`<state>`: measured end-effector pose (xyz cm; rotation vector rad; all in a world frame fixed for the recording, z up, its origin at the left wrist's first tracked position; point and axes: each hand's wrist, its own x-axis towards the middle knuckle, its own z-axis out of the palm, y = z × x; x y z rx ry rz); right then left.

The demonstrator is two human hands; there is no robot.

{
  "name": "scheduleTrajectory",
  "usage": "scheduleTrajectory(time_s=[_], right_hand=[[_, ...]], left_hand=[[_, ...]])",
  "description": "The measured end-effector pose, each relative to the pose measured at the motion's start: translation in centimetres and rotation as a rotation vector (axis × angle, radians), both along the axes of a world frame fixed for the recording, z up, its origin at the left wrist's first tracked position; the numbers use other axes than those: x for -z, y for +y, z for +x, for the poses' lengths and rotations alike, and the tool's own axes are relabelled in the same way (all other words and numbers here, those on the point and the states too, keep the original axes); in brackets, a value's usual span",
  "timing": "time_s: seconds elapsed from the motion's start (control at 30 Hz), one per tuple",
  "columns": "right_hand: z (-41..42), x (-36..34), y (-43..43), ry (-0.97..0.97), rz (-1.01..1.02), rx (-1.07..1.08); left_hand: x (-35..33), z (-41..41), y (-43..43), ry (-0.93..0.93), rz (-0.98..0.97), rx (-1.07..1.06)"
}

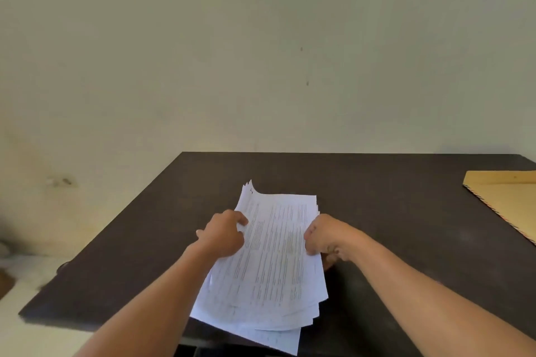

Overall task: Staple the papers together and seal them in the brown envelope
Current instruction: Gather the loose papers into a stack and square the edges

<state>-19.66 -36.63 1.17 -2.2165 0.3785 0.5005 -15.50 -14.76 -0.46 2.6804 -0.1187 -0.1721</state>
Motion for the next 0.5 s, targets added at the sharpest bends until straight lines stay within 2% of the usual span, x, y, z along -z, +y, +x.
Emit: scheduleTrajectory(time_s=[0.1,0.2,0.33,0.5], right_hand=[[0.8,1.6,1.0,-0.048,-0.259,-0.082],[1.3,2.2,1.5,-0.077,-0.346,-0.099],[1.5,2.4,1.6,-0.103,-0.325,-0.060],[1.7,1.9,0.6,-0.116,-0.143,0.035]], left_hand=[[0.9,-0.7,0.4,-0.023,-0.010,0.021],[0.9,-0.5,0.5,-0.067,0.035,0.028],[0.6,-0.1,0.3,-0.092,-0.033,-0.032],[0.9,0.5,0.2,-0.003,-0.198,-0.142]])
